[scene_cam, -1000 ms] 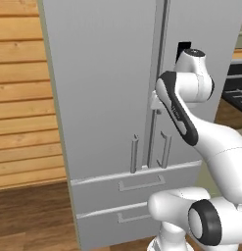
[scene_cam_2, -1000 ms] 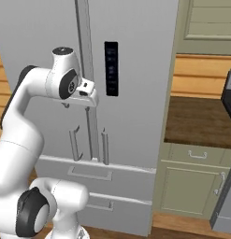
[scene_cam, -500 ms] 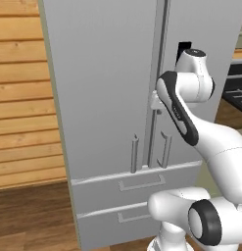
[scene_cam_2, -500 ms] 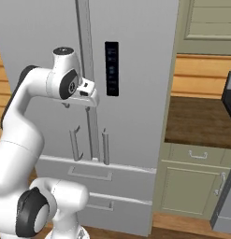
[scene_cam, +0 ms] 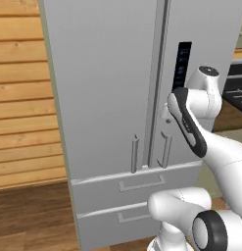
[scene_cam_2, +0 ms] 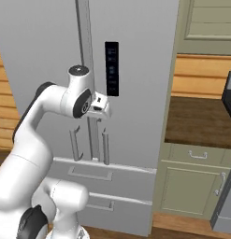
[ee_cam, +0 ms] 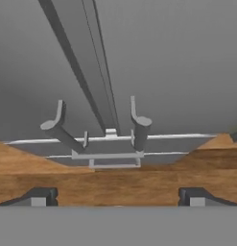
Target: Take the strawberry from the fridge and place it on top of the pancake, located on the dining counter.
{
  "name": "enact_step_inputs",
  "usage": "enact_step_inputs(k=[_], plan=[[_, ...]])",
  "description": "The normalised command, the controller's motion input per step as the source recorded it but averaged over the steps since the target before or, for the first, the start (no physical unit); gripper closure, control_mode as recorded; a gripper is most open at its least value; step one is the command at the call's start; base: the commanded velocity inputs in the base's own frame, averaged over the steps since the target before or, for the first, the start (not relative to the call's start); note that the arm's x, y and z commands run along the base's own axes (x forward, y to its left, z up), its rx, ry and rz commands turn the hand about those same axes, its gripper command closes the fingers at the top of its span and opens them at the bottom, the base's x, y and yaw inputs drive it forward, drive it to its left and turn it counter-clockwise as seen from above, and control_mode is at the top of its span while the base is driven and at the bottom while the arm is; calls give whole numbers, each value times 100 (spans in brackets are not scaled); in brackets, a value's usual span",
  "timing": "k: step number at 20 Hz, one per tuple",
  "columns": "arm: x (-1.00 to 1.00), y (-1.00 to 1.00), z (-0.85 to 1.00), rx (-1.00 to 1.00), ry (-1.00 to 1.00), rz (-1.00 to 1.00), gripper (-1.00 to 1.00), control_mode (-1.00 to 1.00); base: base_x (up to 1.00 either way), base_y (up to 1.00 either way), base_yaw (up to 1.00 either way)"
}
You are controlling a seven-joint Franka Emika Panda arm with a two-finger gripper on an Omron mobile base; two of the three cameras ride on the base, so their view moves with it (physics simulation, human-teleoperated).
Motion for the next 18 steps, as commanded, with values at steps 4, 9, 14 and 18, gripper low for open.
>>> enact_step_inputs(k=[4,9,14,18], plan=[[32,-31,-79,1,-12,10,-100,-100,0,0,0],[45,-29,-64,-2,-5,9,-100,-100,0,0,0],[55,-3,-20,-5,1,0,-100,-100,0,0,0],[64,0,-1,0,2,0,-100,-100,0,0,0]])
